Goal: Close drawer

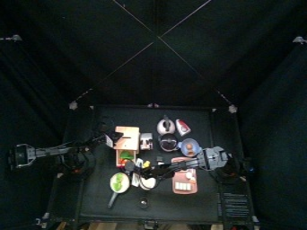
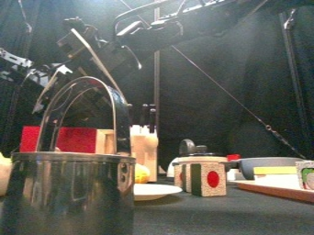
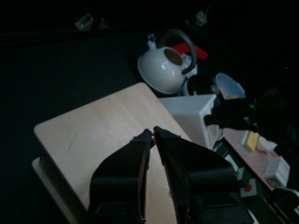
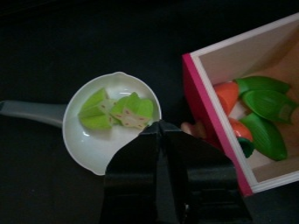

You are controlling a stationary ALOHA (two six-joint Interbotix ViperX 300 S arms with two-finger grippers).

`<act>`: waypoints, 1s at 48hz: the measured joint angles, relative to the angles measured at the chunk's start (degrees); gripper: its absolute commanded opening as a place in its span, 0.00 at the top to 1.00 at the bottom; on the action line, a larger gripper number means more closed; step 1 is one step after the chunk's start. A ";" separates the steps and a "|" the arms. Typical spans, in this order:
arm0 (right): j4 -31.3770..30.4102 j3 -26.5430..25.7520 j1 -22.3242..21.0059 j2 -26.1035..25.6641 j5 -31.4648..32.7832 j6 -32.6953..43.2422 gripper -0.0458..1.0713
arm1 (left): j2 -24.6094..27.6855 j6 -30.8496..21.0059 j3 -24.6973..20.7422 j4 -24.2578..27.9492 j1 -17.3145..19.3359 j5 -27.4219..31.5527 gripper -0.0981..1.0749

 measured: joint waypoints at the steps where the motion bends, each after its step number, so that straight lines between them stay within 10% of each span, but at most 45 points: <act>1: 0.00 -0.26 0.09 0.09 0.53 0.09 0.54 | 0.00 0.00 -0.09 0.18 0.00 0.18 0.42; 48: -0.09 -3.60 0.09 2.20 5.19 0.00 0.54 | 6.77 -0.18 -0.53 0.00 0.88 6.24 0.42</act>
